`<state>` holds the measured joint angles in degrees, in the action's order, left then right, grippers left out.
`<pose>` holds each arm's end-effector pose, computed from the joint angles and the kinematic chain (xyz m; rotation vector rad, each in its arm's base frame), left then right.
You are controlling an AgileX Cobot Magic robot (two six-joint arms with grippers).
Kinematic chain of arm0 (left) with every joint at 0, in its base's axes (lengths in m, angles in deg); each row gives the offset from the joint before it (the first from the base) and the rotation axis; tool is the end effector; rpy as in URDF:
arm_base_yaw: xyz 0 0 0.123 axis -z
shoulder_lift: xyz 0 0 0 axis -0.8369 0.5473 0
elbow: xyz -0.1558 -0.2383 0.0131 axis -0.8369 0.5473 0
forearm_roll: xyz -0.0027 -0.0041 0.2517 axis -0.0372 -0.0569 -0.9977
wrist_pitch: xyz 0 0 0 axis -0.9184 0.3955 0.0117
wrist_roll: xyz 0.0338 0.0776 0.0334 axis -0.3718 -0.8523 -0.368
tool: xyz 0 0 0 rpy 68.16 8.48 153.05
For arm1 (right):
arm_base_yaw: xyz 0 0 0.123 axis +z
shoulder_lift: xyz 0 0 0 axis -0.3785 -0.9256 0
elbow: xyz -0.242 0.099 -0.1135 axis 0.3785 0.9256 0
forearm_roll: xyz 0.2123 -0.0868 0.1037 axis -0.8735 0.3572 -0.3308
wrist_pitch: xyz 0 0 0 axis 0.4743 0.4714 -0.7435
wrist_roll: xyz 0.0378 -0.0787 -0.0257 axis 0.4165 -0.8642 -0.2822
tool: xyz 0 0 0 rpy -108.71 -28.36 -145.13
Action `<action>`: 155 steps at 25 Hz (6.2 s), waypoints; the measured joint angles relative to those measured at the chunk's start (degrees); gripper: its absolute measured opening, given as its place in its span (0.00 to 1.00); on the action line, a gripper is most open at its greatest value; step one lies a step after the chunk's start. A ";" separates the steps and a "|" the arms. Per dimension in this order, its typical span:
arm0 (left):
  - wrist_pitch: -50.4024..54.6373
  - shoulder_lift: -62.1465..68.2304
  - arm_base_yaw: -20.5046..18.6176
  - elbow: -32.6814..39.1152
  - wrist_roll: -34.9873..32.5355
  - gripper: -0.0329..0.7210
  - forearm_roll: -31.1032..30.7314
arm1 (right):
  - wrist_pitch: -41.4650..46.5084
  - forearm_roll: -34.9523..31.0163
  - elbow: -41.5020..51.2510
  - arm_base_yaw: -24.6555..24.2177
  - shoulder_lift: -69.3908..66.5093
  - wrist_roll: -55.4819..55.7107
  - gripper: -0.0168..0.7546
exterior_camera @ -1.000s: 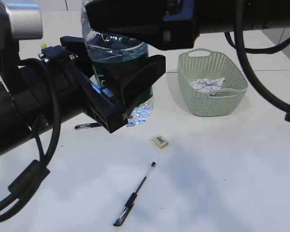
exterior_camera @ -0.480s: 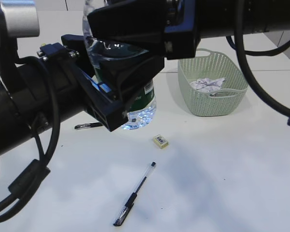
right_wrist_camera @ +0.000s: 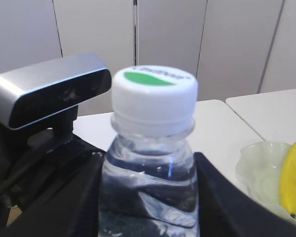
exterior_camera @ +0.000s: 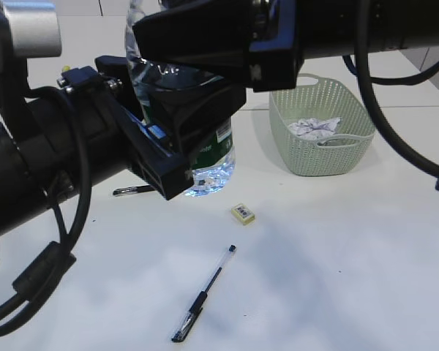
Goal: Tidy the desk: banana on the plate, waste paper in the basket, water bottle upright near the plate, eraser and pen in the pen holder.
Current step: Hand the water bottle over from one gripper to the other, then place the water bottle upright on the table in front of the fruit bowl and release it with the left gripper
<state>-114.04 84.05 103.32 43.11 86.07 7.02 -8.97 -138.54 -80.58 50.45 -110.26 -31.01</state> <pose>0.1882 -0.2034 0.2726 0.5619 1.3562 -0.7511 0.2305 0.1975 0.3688 -1.1658 1.4043 0.8812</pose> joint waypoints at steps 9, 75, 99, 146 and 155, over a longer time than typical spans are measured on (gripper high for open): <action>0.33 0.00 0.00 0.00 -0.31 0.57 0.22 | -0.42 -0.91 0.00 0.00 0.00 0.17 0.65; -12.80 10.37 -40.70 5.48 -7.55 0.57 8.02 | -8.79 -9.05 -0.35 0.00 2.18 0.98 0.80; -12.69 34.78 -40.79 -2.95 -7.64 0.57 -5.42 | -8.92 -5.96 -0.35 0.00 2.18 0.98 0.79; -18.14 43.16 -40.79 -5.51 -7.68 0.67 -7.54 | -8.92 -4.79 -0.35 0.00 1.34 1.08 0.79; -18.12 42.82 -40.79 -4.07 -7.68 0.74 -7.04 | -8.92 -4.79 -0.35 0.00 1.34 1.08 0.79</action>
<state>-132.16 126.86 62.54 39.04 78.39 -0.02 -17.89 -143.33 -80.94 50.45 -108.93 -29.93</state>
